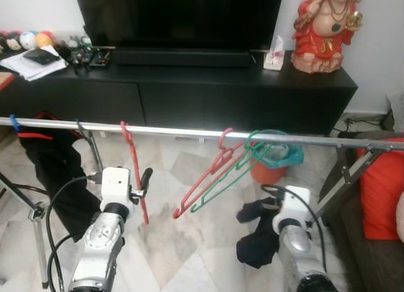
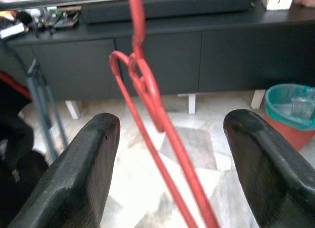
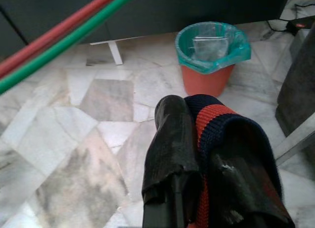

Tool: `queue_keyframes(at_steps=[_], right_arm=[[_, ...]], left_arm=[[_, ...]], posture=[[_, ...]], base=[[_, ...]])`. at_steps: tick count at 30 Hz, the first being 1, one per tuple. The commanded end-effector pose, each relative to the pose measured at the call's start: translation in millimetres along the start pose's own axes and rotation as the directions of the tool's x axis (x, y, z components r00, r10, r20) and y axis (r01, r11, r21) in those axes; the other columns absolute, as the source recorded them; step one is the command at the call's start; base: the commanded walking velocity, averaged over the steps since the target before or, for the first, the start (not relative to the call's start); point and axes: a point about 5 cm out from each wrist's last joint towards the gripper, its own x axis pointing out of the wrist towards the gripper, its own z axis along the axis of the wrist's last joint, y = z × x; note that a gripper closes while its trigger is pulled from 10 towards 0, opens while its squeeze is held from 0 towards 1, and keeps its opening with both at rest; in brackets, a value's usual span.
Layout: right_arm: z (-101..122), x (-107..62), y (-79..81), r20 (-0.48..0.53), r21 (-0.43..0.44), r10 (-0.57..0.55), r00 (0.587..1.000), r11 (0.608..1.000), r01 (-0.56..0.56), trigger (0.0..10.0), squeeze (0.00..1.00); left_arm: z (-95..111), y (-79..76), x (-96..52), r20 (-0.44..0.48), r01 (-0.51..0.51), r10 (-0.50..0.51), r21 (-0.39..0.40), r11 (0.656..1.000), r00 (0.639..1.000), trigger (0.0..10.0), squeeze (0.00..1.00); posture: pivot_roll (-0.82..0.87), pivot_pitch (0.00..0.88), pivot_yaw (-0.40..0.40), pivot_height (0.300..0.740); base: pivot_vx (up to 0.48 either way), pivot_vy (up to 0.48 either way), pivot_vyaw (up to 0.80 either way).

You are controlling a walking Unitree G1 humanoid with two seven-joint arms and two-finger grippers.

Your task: Hang hanger

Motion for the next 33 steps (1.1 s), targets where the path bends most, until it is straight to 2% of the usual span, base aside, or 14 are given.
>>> queue_keyframes(at_steps=[1, 2, 7, 9, 11, 12, 13, 17, 22, 25, 26, 27, 29, 33], right_arm=[[5.6, 1.6, -2.5, 0.026, -0.003, -0.005, 1.0, 1.0, 0.005, 10.0, 0.0], [5.6, 1.6, -2.5, 0.026, -0.003, -0.005, 1.0, 1.0, 0.005, 10.0, 0.0], [7.1, 1.9, -0.2, 0.03, 0.001, 0.0, 1.0, 1.0, 0.0, 10.0, 0.0], [7.7, 2.1, 2.2, 0.031, 0.003, 0.005, 1.0, 1.0, -0.005, 10.0, 0.0], [8.1, 2.1, 2.6, 0.033, 0.006, 0.007, 0.999, 1.0, -0.007, 10.0, 0.0], [8.2, 2.1, 2.6, 0.034, 0.006, 0.007, 0.999, 1.0, -0.007, 10.0, 0.0], [8.8, 2.5, 3.2, 0.034, 0.007, 0.007, 0.999, 1.0, -0.008, 10.0, 0.0], [10.1, 3.2, 2.5, 0.037, 0.01, 0.008, 0.999, 1.0, -0.008, 10.0, 0.0], [8.9, 3.3, 0.8, 0.033, 0.009, 0.008, 0.999, 1.0, -0.009, 10.0, 0.0], [8.9, 3.1, 0.7, 0.034, 0.009, 0.009, 0.999, 1.0, -0.009, 10.0, 0.0], [8.7, 2.9, 0.4, 0.035, 0.009, 0.01, 0.999, 1.0, -0.01, 10.0, 0.0], [8.7, 2.9, 0.4, 0.035, 0.009, 0.01, 0.999, 1.0, -0.01, 10.0, 0.0], [9.0, 3.0, 1.1, 0.035, 0.008, 0.016, 0.999, 1.0, -0.016, 10.0, 0.0], [9.6, 2.9, 2.4, 0.039, 0.009, 0.023, 0.999, 1.0, -0.023, 10.0, 0.0]], left_arm=[[18.2, -2.8, 11.9, -0.003, 0.001, -0.001, -0.011, 1.0, 1.0, 10.0, 0.0], [18.2, -2.8, 11.9, -0.003, 0.001, -0.001, -0.011, 1.0, 1.0, 10.0, 0.0], [19.7, -5.1, 26.5, -0.114, -0.014, 0.007, -0.057, 0.998, 0.993, 10.0, 0.0], [23.4, -4.5, 38.1, -0.165, -0.039, 0.018, -0.121, 0.992, 0.986, 10.0, 0.0], [24.4, -2.7, 42.8, -0.191, -0.055, 0.03, -0.128, 0.99, 0.981, 10.0, 0.0], [23.6, -0.8, 46.0, -0.212, -0.072, 0.046, -0.117, 0.99, 0.976, 10.0, 0.34], [22.7, 2.1, 52.0, -0.253, -0.092, 0.063, -0.105, 0.99, 0.965, 10.0, 1.0], [23.6, 7.6, 63.4, -0.294, -0.121, 0.094, -0.074, 0.99, 0.951, 10.0, 1.0], [24.1, 9.9, 72.8, -0.333, -0.179, 0.138, -0.094, 0.979, 0.933, 10.0, 1.0], [27.9, 7.4, 78.5, -0.321, -0.194, 0.152, -0.104, 0.975, 0.935, 10.0, 1.0], [29.7, 4.1, 82.1, -0.315, -0.2, 0.15, -0.131, 0.971, 0.937, 10.0, 0.02], [29.7, 4.1, 82.1, -0.315, -0.2, 0.15, -0.131, 0.971, 0.937, 10.0, 0.02], [33.0, -2.2, 86.9, -0.294, -0.201, 0.141, -0.185, 0.962, 0.945, 10.0, 0.0], [32.5, -6.5, 90.3, -0.304, -0.198, 0.142, -0.163, 0.966, 0.942, 10.0, 0.0]], posture=[[-0.03, 0.0, 0.014, 0.74], [-0.03, 0.0, 0.014, 0.74], [-0.03, 0.0, 0.014, 0.74], [-0.03, 0.0, 0.016, 0.74], [-0.03, 0.0, 0.016, 0.74], [-0.03, 0.0, 0.016, 0.74], [-0.03, 0.0, 0.019, 0.74], [-0.04, 0.0, 0.022, 0.74], [-0.04, 0.0, 0.022, 0.74], [-0.05, 0.0, 0.023, 0.74], [-0.05, 0.0, 0.02, 0.74], [-0.05, 0.0, 0.02, 0.74], [-0.05, 0.0, 0.02, 0.74], [-0.06, 0.0, 0.02, 0.74]], base=[[0.0, 0.0, 0.0], [0.0, 0.0, 0.0], [0.0, 0.0, 0.0], [0.0, 0.0, 0.0], [0.0, 0.0, 0.0], [0.0, 0.0, 0.0], [0.0, 0.0, 0.0], [0.0, 0.0, 0.0], [0.0, 0.0, 0.0], [0.0, 0.0, 0.0], [0.0, 0.0, 0.0], [0.0, 0.0, 0.0], [0.0, 0.0, 0.0], [0.0, 0.0, 0.0]])
